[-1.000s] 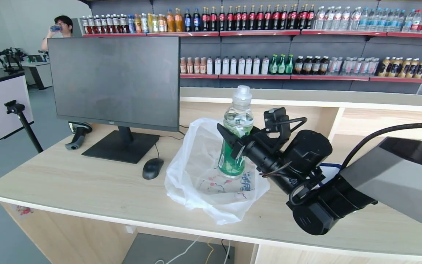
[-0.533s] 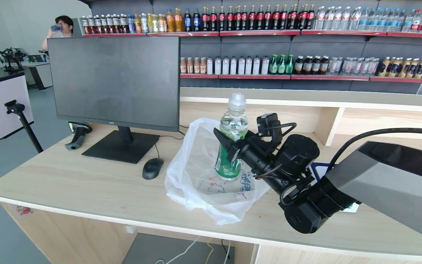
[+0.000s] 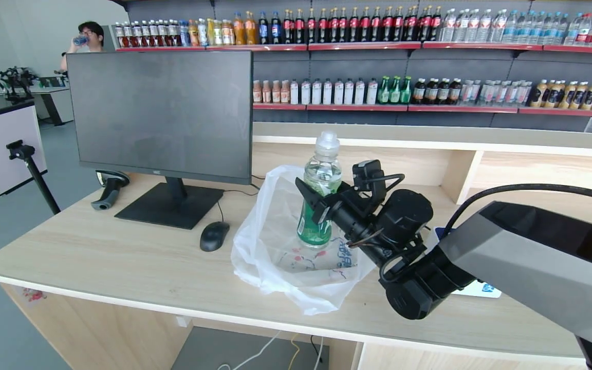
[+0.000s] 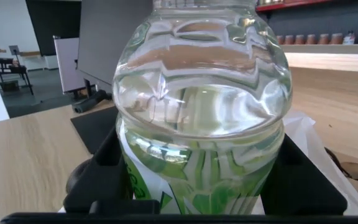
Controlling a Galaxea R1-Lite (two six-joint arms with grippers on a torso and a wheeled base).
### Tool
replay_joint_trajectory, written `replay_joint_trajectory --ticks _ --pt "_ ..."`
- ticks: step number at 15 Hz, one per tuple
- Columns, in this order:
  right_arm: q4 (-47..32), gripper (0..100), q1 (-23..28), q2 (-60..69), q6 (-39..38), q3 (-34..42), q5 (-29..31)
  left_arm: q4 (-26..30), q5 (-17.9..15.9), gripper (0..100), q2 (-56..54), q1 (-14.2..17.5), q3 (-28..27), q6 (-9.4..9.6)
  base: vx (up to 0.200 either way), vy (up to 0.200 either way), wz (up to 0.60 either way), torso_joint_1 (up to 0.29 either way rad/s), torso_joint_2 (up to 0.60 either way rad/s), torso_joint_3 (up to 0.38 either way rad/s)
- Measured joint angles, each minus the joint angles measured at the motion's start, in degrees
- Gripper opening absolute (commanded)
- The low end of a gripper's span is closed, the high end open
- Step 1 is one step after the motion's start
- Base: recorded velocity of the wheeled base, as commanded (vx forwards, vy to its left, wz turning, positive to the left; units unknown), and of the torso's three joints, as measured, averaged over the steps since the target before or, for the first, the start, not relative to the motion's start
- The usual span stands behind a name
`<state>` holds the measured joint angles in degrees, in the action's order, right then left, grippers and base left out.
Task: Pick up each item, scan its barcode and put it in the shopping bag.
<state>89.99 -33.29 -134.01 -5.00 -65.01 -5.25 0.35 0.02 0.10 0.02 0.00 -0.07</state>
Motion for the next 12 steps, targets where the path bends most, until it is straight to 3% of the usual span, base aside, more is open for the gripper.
replay_joint_trajectory --ticks 12 --pt "0.2 0 0.44 -4.47 0.46 -2.74 0.0 0.0 0.05 100 0.0 0.05 0.0 -0.09 0.0 0.0 0.0 0.0 0.0 0.0"
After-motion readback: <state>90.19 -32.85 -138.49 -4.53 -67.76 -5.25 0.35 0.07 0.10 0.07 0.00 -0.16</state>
